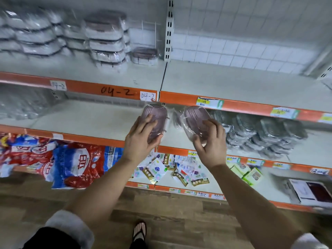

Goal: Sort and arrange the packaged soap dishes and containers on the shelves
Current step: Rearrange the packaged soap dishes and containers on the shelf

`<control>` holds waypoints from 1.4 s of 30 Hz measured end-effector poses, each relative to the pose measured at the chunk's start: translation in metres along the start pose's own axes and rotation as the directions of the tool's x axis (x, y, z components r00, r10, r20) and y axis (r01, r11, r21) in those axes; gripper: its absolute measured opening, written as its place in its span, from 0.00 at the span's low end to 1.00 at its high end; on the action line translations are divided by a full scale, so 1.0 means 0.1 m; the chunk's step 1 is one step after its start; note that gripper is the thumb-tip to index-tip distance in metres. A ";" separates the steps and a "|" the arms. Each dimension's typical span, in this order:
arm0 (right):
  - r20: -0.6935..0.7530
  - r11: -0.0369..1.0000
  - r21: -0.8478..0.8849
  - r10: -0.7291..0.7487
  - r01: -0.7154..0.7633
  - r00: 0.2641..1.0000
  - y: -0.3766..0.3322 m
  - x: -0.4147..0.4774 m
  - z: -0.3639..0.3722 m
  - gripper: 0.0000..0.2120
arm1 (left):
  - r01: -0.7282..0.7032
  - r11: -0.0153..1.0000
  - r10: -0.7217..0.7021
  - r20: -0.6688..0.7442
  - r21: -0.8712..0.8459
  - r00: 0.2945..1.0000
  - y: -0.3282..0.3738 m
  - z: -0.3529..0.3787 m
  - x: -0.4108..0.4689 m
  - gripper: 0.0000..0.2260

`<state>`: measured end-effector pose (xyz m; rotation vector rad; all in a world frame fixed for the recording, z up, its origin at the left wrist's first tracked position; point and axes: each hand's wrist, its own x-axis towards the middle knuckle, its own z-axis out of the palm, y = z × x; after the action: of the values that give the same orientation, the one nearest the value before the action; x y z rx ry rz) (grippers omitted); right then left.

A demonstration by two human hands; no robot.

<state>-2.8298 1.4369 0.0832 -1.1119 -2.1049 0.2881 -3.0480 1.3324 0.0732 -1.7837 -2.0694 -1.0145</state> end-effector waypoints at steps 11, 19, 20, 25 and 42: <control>-0.047 0.982 -0.060 -0.182 0.179 0.982 -0.36 0.57 -0.34 0.21 | -0.084 0.996 0.088 -0.130 0.037 0.988 -0.30 -0.40 0.76 0.20; 0.124 0.986 -0.131 -0.088 0.105 0.988 -0.47 1.25 0.04 0.27 | -0.011 0.993 0.022 0.097 -0.113 0.995 -0.89 -0.31 1.45 0.18; 0.146 0.987 -0.130 -0.075 0.095 0.986 -0.47 1.33 0.09 0.28 | -0.019 0.993 0.034 0.128 -0.119 0.991 -0.95 -0.30 1.55 0.18; 0.132 0.995 -0.091 -0.032 0.045 0.991 -0.52 1.74 0.36 0.28 | -0.115 0.981 0.074 0.247 0.154 0.966 -1.31 -0.24 2.03 0.18; 0.042 0.932 -0.282 0.249 -0.228 0.967 -0.41 2.53 1.06 0.28 | -0.116 0.950 0.053 0.217 0.289 0.975 -1.63 0.22 2.74 0.19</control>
<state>-3.0204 1.6252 0.1542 -1.5501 -2.1225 0.1556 -3.2587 1.5566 0.1590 -1.8612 -2.1058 -0.4750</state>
